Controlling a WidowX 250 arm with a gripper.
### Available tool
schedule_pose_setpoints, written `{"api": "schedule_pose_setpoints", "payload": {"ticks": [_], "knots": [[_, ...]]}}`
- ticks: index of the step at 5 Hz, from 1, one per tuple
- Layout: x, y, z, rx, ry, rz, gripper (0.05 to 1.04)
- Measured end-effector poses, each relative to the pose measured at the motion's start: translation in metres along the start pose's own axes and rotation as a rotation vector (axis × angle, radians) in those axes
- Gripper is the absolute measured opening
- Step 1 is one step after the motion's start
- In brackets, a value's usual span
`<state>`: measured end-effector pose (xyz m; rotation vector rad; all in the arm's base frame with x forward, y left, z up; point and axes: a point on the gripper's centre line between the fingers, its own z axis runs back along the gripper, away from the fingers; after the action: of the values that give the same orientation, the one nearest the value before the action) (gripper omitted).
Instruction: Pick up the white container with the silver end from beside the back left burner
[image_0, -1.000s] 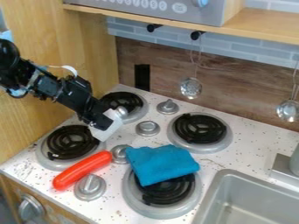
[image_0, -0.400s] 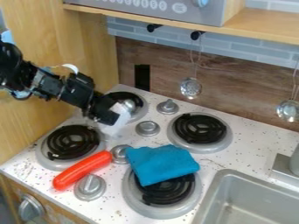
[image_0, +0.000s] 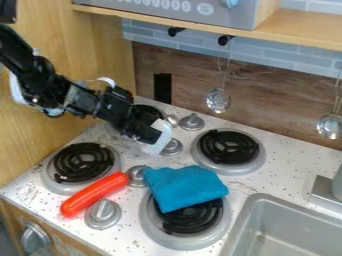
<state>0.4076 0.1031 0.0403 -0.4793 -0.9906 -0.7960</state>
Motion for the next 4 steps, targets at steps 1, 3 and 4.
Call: {"api": "schedule_pose_setpoints", "payload": {"ticks": [1, 3, 4], "knots": [[0.007, 0.001, -0.012, -0.012, -0.046, 0.02, 0.664], [0.014, -0.005, -0.033, -0.033, -0.118, 0.04, 0.664], [0.012, -0.006, -0.035, -0.031, -0.144, 0.037, 0.664]]}}
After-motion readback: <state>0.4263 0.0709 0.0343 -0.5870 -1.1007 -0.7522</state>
